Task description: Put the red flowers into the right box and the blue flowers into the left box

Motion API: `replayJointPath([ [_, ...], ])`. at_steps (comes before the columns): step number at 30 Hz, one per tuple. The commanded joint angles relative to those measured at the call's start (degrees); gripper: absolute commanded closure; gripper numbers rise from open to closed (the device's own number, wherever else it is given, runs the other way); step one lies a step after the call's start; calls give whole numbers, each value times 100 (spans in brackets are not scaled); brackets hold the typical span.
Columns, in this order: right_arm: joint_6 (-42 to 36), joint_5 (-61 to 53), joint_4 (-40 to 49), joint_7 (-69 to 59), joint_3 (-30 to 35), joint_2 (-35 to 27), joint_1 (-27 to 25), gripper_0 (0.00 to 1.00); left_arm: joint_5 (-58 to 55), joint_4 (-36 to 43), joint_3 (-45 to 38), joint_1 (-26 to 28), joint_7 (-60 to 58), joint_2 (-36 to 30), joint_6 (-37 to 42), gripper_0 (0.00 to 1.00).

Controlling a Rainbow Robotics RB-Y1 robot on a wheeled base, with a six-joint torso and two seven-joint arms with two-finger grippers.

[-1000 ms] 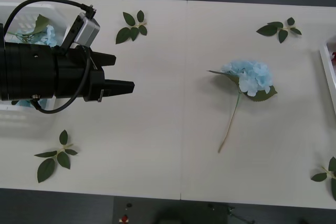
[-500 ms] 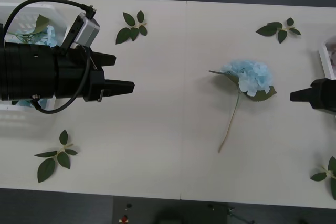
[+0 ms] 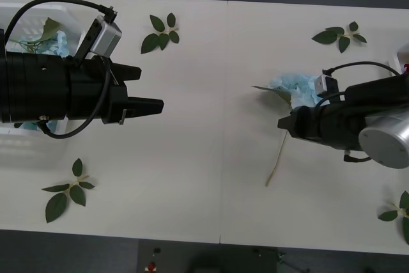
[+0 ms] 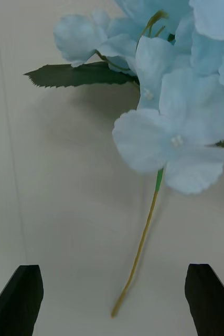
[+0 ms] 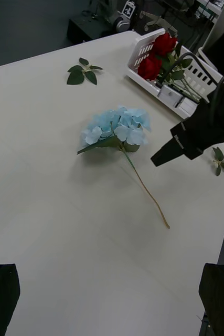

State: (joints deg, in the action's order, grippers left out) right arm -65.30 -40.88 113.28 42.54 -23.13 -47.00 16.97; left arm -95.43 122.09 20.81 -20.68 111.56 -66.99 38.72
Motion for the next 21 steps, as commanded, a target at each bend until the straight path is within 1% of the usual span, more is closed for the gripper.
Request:
replayJointPath([
  [1, 149, 450, -483, -211, -324, 252, 447, 21, -19, 79, -77, -147, 217, 1, -31, 0],
  [6, 342, 722, -975, -176, -376, 534, 509, 21, -19, 79, -77, -147, 217, 1, -31, 0],
  [14, 395, 1074, -1485, -132, -534, 727, 658, 21, -19, 79, -77, -147, 217, 1, -31, 0],
  [21, 870, 1197, -2153, -211, -1044, 797, 983, 21, -19, 79, -77, -147, 217, 1, -31, 0],
])
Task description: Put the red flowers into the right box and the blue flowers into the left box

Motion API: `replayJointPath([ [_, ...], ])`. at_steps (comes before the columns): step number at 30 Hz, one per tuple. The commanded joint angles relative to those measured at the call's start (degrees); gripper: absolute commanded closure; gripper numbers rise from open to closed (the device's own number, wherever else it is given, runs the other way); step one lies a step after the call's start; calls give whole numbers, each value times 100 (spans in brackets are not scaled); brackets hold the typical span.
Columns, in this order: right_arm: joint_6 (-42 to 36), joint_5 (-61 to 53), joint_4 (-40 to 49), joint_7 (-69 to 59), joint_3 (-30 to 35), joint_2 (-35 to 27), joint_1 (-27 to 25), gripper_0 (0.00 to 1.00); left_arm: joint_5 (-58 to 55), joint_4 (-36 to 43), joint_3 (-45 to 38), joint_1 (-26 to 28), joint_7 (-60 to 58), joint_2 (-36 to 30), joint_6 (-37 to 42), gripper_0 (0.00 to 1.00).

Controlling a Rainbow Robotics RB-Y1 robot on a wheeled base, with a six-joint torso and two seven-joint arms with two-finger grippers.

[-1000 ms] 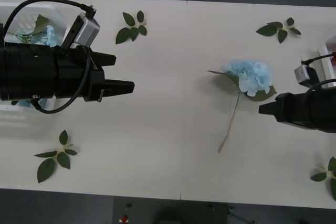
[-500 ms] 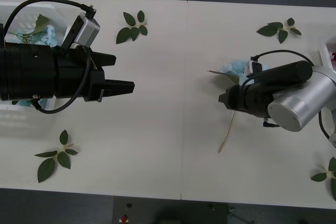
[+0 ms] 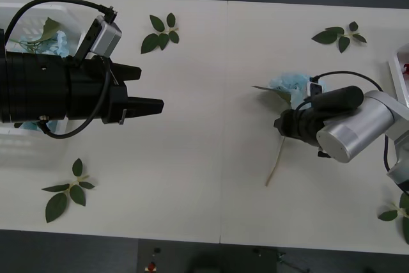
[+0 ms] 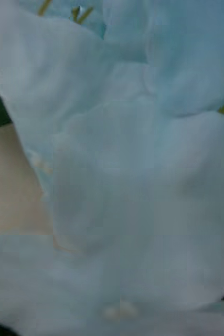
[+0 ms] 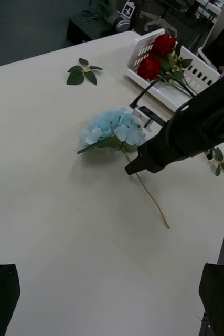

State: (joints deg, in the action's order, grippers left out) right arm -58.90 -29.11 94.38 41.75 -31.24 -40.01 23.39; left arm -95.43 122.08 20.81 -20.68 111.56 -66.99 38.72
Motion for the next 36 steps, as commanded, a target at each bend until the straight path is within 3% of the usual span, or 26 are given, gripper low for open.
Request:
replayJointPath([
  [1, 317, 11, -403, -141, -259, 160, 403, 21, -19, 80, -77, -147, 217, 1, -31, 0],
  [4, 405, 46, -614, -141, -259, 265, 473, 24, -19, 80, -77, -147, 217, 1, -31, 0],
  [6, 396, 46, -675, -150, -259, 309, 509, 39, -19, 80, -77, -147, 217, 1, -31, 0],
  [10, 388, 37, -701, -141, -259, 318, 544, 100, -19, 80, -77, -147, 217, 1, -31, 0],
  [18, 423, -77, -649, -18, -171, 256, 596, 100, -19, 80, -77, -147, 217, 1, -31, 0],
  [24, 414, -780, -113, 368, 294, -157, 596, 100, -19, 80, -77, -147, 217, 1, -31, 0],
  [30, 353, -2353, 450, 1704, 1077, -816, 596, 100, -19, 80, -77, -147, 217, 1, -31, 0],
  [35, 361, -3962, 520, 3146, 1788, -825, 667, 100, -19, 80, -77, -147, 217, 1, -31, 0],
  [36, 361, -4366, 494, 3374, 1824, -825, 719, 100, -37, 9, 196, 205, 217, 186, 30, 0],
])
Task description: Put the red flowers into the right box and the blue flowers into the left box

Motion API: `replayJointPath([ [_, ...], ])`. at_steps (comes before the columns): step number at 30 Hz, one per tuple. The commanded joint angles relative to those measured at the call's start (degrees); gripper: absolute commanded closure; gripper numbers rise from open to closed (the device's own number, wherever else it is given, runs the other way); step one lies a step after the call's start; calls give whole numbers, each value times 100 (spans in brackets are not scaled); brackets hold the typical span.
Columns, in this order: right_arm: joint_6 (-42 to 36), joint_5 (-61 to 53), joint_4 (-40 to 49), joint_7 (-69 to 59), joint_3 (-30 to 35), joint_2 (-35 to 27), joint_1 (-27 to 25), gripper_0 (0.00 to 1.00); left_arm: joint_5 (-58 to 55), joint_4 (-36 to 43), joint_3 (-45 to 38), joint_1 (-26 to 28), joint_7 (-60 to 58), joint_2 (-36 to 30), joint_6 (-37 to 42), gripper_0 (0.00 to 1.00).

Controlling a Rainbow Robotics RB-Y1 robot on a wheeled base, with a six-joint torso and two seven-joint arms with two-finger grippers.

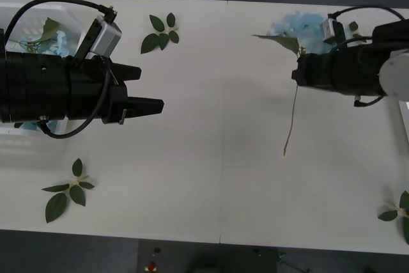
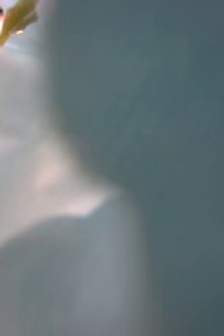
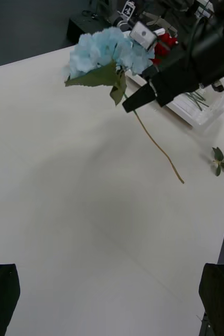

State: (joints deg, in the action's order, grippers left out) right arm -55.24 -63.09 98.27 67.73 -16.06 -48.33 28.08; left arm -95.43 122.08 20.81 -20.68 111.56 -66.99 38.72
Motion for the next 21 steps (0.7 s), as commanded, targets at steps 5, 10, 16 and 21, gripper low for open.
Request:
replayJointPath([
  [5, 154, -2963, -168, 2271, 314, 131, 488, 100, -441, 9, 143, 609, 252, 1030, -479, 0],
  [10, 559, -3772, -194, 3879, 314, 439, 514, 100, -951, -685, 152, 257, 173, 1539, -260, 0],
  [16, 963, -3833, -203, 4881, 323, 992, 514, 100, -1689, -1722, 257, -472, 164, 1838, 567, 0],
  [21, 1112, -3842, -203, 5206, 446, 1441, 532, 100, -1707, -2504, 538, -1035, 191, 2366, 672, 0],
])
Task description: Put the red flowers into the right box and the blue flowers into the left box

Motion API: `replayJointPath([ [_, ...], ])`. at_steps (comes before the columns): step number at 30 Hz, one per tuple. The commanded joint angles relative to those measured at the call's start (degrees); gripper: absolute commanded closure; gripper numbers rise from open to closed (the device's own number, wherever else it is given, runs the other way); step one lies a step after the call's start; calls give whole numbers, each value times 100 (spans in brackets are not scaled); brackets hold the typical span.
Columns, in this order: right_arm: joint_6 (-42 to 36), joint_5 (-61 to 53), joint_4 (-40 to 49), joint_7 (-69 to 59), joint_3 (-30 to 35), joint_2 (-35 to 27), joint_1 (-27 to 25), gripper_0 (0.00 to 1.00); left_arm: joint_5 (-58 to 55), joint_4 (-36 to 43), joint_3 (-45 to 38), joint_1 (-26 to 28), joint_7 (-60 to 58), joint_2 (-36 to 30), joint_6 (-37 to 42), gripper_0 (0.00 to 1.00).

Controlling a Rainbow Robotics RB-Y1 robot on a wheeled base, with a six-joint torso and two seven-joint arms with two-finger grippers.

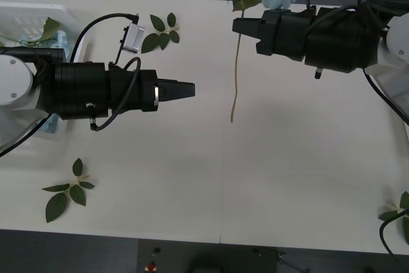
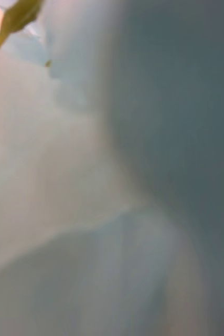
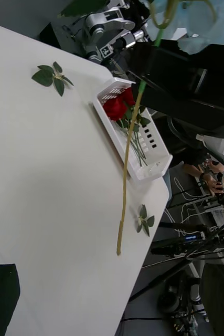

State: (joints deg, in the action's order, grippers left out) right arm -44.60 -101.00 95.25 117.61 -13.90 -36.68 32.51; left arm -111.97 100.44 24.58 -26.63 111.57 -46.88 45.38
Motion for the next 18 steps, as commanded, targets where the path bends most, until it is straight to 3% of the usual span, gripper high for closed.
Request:
replayJointPath([
  [1, 47, -51, 99, 236, 256, 354, 89, 100, -44, -464, 179, -501, 199, 460, -3, 0],
  [9, 83, -43, 99, 385, 344, 653, 107, 100, 264, -1097, 179, -888, 348, 1067, -3, 0],
  [10, 83, -43, 107, 394, 353, 653, 107, 100, 361, -1114, 179, -923, 357, 1137, -3, 9],
  [11, 83, -43, 99, 403, 353, 653, 107, 100, 422, -1114, 179, -958, 366, 1172, -3, 35],
  [12, 83, -43, 99, 421, 344, 653, 107, 100, 466, -1114, 179, -984, 366, 1216, -38, 86],
  [13, 83, -43, 99, 421, 344, 653, 107, 100, 484, -1114, 179, -1002, 366, 1260, -109, 100],
  [18, 83, -43, 107, 447, 344, 653, 98, 100, 475, -1106, 179, -1046, 419, 1295, -240, 100],
])
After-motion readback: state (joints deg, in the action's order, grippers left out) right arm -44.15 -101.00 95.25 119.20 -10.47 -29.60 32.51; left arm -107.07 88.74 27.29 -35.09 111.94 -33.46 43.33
